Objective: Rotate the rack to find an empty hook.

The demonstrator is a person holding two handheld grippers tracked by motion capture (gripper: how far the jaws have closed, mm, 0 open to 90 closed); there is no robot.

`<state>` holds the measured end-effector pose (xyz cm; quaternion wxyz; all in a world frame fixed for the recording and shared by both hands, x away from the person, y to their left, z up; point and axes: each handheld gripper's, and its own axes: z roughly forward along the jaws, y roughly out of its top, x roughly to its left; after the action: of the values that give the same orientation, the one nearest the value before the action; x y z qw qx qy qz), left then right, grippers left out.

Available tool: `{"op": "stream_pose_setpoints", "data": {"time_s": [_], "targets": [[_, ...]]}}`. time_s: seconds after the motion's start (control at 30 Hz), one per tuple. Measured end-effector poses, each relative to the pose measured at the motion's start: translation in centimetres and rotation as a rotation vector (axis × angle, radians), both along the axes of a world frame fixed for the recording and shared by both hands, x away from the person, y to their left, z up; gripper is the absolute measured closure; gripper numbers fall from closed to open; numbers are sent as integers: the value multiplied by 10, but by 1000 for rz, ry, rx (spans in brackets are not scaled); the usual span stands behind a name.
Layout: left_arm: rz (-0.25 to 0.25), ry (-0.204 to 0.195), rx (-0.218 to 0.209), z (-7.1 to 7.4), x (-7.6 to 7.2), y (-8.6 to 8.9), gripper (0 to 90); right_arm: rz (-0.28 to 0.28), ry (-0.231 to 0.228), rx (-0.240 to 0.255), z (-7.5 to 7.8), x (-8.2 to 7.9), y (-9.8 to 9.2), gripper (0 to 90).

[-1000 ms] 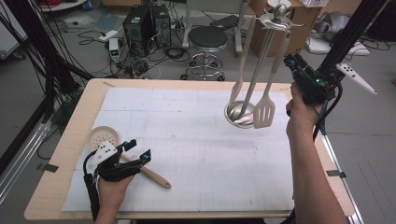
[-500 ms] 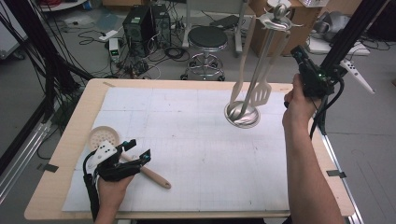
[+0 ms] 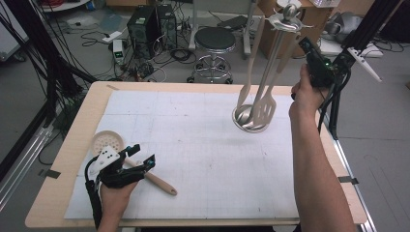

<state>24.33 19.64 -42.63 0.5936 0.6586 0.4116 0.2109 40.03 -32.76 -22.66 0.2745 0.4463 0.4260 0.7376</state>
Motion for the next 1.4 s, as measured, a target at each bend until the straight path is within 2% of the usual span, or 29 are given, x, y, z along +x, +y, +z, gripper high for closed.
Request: {"op": "stream_pose_setpoints", "data": {"time_s": [0.17, 0.4, 0.9, 1.0, 1.03, 1.17, 1.27, 1.4], "targets": [[-2, -1, 4, 0, 0, 1, 277, 12, 15, -6, -3, 3, 7, 900], [-6, -2, 7, 0, 0, -1, 277, 59, -8, -39, 0, -5, 23, 900], [-4, 0, 4, 0, 0, 0, 277, 105, -7, -73, 4, 1, 53, 900], [-2, -2, 4, 0, 0, 1, 277, 116, -6, -111, 5, 4, 60, 900], [-1, -1, 3, 0, -1, 1, 277, 117, -2, -109, 6, 5, 62, 900], [-1, -2, 2, 0, -1, 1, 277, 117, -5, -110, 7, 1, 57, 900], [-3, -3, 2, 1, -2, 1, 277, 102, -15, -96, 7, -3, 49, 900], [-6, -6, 2, 1, -2, 0, 277, 68, 1, -81, 0, -8, 33, 900]]}}
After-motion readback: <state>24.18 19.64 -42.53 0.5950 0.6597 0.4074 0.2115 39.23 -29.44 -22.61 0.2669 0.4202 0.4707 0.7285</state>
